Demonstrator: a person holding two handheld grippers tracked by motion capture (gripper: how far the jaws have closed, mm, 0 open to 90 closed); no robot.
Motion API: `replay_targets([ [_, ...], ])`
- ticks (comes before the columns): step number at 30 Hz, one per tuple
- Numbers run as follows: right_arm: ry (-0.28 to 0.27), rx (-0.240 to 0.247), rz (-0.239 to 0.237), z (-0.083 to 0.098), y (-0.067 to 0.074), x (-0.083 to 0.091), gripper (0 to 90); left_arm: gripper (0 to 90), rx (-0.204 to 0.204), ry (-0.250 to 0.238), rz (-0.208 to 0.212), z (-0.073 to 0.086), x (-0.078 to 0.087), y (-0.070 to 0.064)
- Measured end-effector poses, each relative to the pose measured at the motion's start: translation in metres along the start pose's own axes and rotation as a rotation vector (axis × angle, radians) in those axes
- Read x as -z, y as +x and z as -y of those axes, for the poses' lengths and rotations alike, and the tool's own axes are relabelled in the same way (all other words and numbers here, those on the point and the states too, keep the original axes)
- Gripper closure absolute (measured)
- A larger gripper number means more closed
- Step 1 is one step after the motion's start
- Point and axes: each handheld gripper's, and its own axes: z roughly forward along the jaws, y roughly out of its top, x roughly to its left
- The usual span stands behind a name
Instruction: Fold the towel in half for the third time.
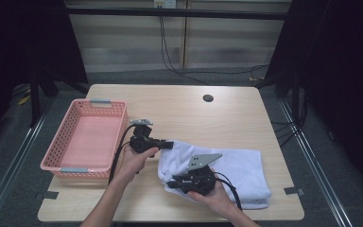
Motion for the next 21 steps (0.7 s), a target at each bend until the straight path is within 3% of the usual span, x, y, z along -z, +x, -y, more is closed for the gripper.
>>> replay_targets([
  [2,-0.038,-0.011,-0.014,-0.008,0.0,0.007,80.1,81.1,0.018,-0.032,0.021,-0.005,0.005,0.001],
  [7,-0.092,-0.007,-0.017,-0.024,0.0,0.017,80.2,81.2,0.013,-0.046,-0.002,-0.015,0.014,-0.002],
  [13,-0.133,0.007,-0.034,-0.045,0.008,0.015,80.2,81.2,-0.005,-0.078,-0.023,-0.028,0.036,-0.008],
  [17,-0.145,0.045,-0.051,-0.065,0.016,0.009,80.2,81.3,-0.046,-0.084,-0.075,-0.04,0.058,-0.019],
  [21,-0.185,0.093,-0.06,-0.082,0.029,0.011,80.2,81.2,-0.078,-0.12,-0.083,-0.049,0.074,-0.035],
])
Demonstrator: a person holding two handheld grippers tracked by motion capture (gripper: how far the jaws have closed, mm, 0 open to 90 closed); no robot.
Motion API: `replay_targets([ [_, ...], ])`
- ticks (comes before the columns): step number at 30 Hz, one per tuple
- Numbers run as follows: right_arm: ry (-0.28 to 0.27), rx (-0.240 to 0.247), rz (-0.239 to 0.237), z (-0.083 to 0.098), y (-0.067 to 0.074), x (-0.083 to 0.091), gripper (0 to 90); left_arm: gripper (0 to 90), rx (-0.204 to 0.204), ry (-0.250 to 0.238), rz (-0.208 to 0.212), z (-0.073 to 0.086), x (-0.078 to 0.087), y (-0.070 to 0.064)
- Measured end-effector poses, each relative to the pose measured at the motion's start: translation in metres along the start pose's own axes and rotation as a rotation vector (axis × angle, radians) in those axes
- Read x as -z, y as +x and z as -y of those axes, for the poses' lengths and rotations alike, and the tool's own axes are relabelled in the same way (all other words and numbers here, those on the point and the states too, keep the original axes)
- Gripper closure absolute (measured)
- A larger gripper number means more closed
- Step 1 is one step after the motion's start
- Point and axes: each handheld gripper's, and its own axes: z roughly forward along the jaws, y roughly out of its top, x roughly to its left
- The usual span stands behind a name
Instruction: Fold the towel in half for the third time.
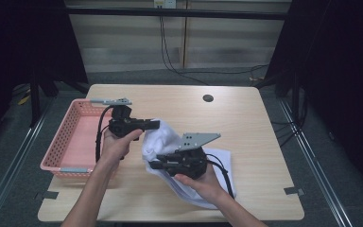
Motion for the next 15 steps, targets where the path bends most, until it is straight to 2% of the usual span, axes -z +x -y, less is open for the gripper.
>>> replay_targets([
  [2,-0.007,0.016,-0.002,-0.003,0.003,0.0,80.2,81.1,-0.03,0.016,-0.037,-0.001,0.0,-0.005],
  [7,0.014,-0.006,0.038,0.017,-0.001,0.005,80.2,80.9,-0.019,0.062,-0.035,0.01,-0.028,-0.002],
  [9,0.014,-0.027,0.054,0.028,-0.006,0.014,80.2,80.9,-0.029,0.08,-0.045,0.014,-0.042,-0.004],
  [15,0.02,-0.057,0.136,0.059,-0.014,0.05,80.0,80.4,-0.034,0.127,-0.008,0.021,-0.084,-0.011],
])
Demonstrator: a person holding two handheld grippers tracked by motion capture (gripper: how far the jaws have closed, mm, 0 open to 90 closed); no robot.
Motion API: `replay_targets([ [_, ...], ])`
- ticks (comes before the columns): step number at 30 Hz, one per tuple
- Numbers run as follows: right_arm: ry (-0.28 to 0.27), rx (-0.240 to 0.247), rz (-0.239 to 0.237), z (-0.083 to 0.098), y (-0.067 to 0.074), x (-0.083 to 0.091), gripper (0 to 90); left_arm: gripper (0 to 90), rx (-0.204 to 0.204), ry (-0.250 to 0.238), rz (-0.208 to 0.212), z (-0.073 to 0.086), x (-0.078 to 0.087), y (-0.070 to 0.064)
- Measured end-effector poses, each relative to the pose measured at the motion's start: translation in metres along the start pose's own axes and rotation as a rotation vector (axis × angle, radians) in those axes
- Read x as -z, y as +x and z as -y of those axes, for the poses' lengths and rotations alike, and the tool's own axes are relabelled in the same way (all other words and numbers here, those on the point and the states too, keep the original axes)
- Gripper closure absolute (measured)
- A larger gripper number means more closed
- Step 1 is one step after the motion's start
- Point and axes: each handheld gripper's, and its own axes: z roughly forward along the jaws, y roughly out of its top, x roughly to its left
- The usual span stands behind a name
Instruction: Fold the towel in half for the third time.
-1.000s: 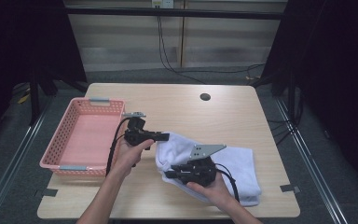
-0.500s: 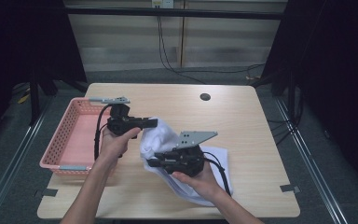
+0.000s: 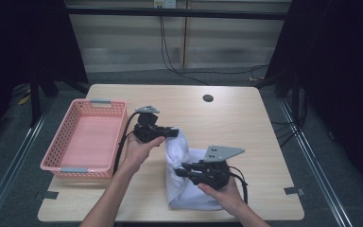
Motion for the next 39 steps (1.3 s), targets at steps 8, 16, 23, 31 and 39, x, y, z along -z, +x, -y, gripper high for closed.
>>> replay_targets([
  [8,0.025,-0.056,0.114,0.042,-0.007,0.037,78.9,78.7,-0.016,0.08,0.025,0.005,-0.055,-0.015],
  [16,0.119,-0.116,0.175,0.078,-0.012,0.065,75.7,74.2,-0.06,0.155,0.085,0.013,-0.1,-0.032],
  [23,0.124,-0.136,0.231,0.082,-0.018,0.086,44.4,56.1,-0.095,0.05,0.12,0.0,-0.08,-0.042],
  [31,0.1,-0.108,0.291,0.048,-0.041,0.09,35.6,63.8,-0.135,0.069,0.103,0.021,-0.03,-0.044],
  [39,0.208,-0.099,0.388,0.031,-0.101,0.035,37.4,67.7,-0.149,0.198,0.152,0.08,-0.004,-0.065],
])
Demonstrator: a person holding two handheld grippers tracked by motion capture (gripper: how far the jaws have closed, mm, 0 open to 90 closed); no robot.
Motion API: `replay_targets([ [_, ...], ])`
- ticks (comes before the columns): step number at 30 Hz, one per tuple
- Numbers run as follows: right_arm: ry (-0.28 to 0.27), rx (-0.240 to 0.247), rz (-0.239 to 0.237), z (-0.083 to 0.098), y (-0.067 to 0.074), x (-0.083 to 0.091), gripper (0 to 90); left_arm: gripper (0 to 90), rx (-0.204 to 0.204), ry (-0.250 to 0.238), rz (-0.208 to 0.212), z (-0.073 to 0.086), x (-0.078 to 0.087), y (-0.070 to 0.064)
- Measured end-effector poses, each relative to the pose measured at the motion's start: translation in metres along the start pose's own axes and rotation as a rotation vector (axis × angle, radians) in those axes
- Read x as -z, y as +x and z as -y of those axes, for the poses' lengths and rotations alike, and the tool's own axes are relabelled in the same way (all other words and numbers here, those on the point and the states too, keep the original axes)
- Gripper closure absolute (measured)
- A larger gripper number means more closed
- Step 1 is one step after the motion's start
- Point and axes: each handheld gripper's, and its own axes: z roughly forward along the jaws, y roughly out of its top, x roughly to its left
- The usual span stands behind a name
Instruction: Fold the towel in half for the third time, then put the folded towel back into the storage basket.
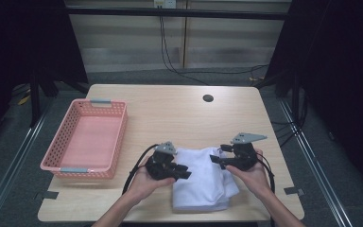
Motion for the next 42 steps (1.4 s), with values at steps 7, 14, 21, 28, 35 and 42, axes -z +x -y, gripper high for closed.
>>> replay_targets([
  [7,0.074,-0.052,0.06,0.017,-0.028,-0.023,64.4,52.1,-0.022,0.045,-0.049,0.023,0.002,-0.016],
  [14,0.096,-0.049,0.039,0.019,-0.036,-0.027,38.0,36.5,0.05,0.029,-0.077,0.044,0.006,-0.015],
  [21,0.094,-0.053,-0.055,0.016,-0.041,-0.039,25.7,27.4,0.045,0.03,-0.048,0.055,0.005,-0.027],
  [28,0.123,-0.063,-0.114,0.02,-0.042,-0.047,23.4,26.9,0.007,0.09,-0.068,0.058,-0.006,-0.033],
  [35,0.141,-0.055,-0.141,0.022,-0.042,-0.047,23.5,36.8,-0.038,0.138,-0.126,0.055,-0.018,-0.034],
  [42,0.155,-0.038,-0.152,0.021,-0.042,-0.047,23.2,67.3,-0.027,0.141,-0.134,0.053,-0.015,-0.025],
])
